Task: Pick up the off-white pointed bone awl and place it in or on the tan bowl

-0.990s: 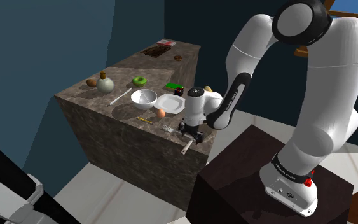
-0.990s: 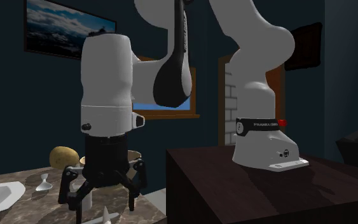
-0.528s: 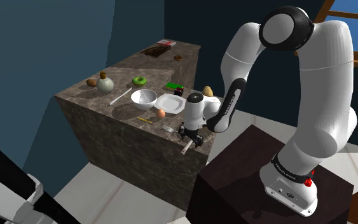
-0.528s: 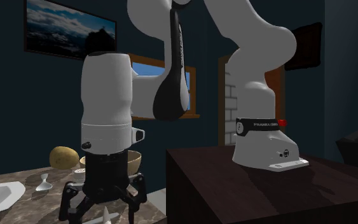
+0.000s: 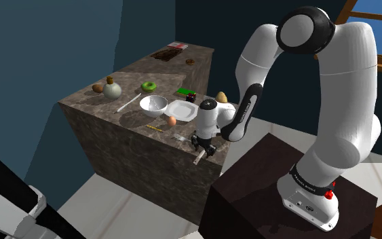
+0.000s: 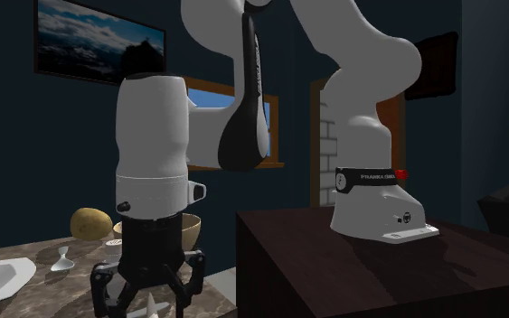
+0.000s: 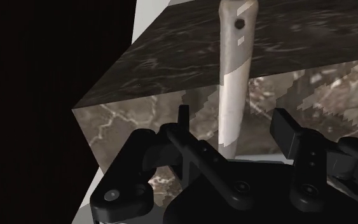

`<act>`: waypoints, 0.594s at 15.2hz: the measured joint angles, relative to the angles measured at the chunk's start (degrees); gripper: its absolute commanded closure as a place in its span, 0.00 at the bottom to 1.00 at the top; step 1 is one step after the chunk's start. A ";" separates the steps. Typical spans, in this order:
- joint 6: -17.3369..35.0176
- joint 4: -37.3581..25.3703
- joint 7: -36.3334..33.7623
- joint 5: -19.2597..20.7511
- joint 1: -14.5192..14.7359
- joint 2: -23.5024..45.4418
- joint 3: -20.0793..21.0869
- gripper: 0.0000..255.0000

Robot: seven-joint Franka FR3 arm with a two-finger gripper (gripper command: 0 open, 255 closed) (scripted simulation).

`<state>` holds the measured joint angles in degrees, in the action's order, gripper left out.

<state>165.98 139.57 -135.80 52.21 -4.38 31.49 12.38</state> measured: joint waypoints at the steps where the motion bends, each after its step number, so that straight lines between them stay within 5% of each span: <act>1: 0.00 0.02 0.01 0.01 0.00 -0.01 0.00 1.00; 9: -0.65 0.70 0.87 -0.90 -0.76 -0.83 0.94 1.00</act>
<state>165.33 140.26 -134.93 51.31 -5.15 30.66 13.32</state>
